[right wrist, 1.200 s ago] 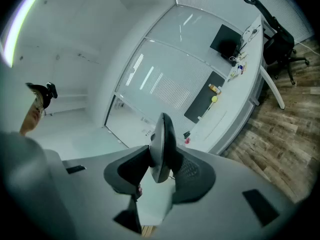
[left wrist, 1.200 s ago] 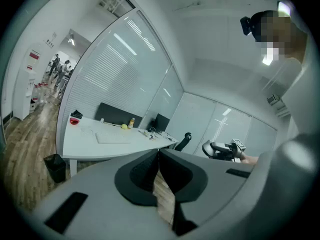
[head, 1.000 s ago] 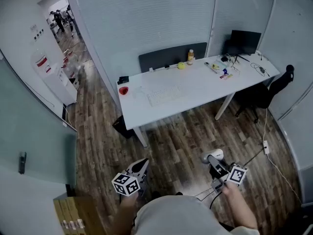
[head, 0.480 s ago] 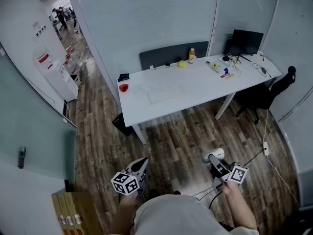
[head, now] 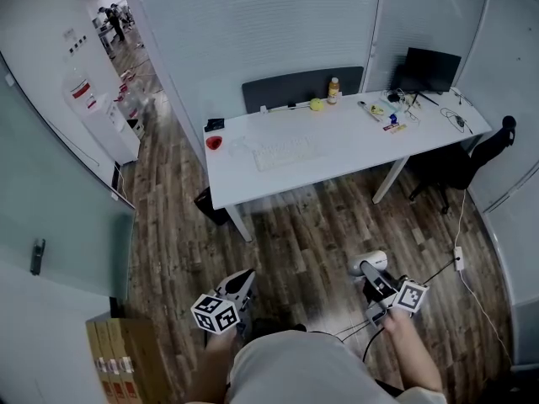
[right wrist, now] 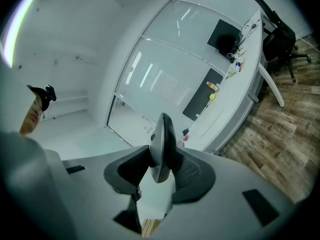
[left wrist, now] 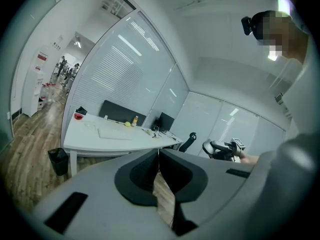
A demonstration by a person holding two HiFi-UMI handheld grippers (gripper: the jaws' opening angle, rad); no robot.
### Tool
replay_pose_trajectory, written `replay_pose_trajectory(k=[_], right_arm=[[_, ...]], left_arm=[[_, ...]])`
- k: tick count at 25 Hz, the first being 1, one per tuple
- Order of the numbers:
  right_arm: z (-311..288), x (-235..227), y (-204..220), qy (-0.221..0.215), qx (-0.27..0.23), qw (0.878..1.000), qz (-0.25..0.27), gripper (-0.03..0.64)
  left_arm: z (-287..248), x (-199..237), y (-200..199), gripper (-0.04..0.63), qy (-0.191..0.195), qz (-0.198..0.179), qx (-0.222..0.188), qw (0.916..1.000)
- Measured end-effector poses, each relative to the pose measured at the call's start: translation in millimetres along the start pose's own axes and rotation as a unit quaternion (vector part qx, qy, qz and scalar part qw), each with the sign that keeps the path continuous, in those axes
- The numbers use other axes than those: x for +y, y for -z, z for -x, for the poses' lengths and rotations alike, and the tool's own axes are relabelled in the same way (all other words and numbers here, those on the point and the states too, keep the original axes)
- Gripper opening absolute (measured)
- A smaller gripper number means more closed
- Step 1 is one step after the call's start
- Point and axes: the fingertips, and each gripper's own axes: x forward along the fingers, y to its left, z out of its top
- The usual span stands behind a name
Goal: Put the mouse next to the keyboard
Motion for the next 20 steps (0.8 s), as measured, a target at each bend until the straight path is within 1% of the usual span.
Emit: replay_pose_trajectory(k=[8,14,20], right_arm=[[2,-13,-12,-0.001,0.001,1.0,-0.005,0.149],[-13,-24,-23,0.005,0.004,1.0,-0.005,0.149],[-36,-34,-45,0.009,-0.001,1.0,-0.006,0.149]], left_arm=[[-14,-4,6,0.021,-0.003,0.004,0.003,1.0],[-33,12,-1,0.021,0.0,0.008,0.006,1.0],[-71,33,-19,0.021,0.013,0.004,0.015,0.9998]])
